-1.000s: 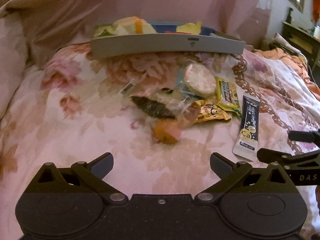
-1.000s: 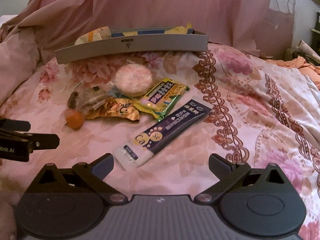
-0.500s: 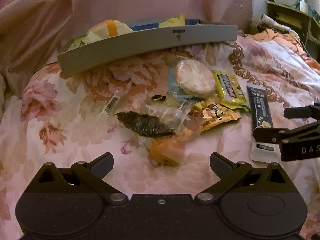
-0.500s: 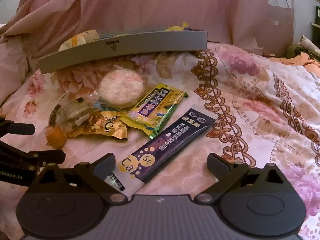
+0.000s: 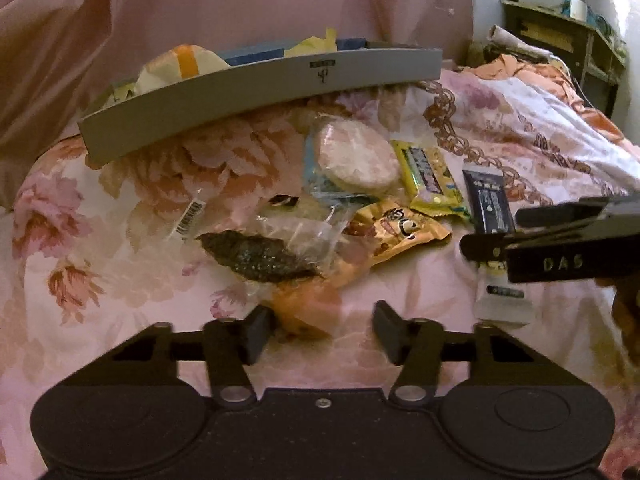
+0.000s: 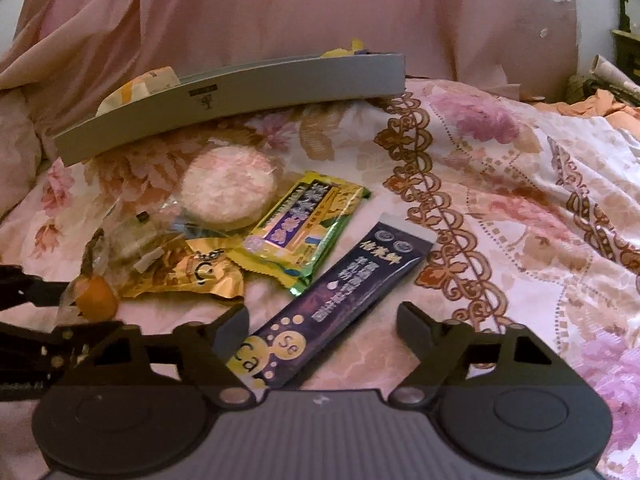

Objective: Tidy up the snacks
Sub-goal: 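Grasp the small orange with the left tool while the right tool grasps the blue stick packet, then lift and carry the orange and blue stick packet over the tray with both tools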

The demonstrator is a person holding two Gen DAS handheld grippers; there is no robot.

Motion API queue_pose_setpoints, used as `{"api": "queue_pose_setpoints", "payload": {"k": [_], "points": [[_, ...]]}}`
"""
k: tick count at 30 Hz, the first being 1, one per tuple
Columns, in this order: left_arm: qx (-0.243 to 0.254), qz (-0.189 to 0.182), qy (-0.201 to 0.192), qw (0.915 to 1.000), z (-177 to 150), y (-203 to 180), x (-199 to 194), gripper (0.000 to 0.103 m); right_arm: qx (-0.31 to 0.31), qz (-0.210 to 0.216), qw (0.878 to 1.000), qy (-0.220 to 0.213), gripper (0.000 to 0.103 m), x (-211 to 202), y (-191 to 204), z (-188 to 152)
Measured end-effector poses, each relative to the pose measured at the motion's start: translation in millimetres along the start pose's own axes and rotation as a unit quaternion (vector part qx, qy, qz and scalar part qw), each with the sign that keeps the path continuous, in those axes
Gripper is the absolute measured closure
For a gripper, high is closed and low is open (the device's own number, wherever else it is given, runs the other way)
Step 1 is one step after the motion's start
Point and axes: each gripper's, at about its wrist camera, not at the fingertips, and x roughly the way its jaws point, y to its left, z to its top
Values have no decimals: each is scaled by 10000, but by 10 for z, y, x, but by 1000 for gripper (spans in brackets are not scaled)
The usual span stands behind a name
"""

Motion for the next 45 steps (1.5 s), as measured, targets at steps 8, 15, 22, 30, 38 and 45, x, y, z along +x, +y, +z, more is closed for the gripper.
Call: {"api": "queue_pose_setpoints", "payload": {"k": [8,15,22,30,38,45], "points": [[-555,57,78,9984,-32,22,-40,65,-36,72,10000,59,42,-55,57,-18],[-717,-94,242,9971,-72,-44,-143,65,81,235,9992,314,55,-186,63,-34],[-794,-310,449,9953,-143,-137,-274,65,-119,630,9953,729,58,-383,147,-105],[-690,-385,523,9955,-194,-209,-315,64,-612,625,9932,767,54,-582,333,-232],[-862,-386,447,9945,-184,-157,-282,58,-563,586,9952,546,44,-457,342,-266],[-991,-421,406,9934,-184,-117,-273,61,-489,541,9965,414,44,-388,342,-269]]}}
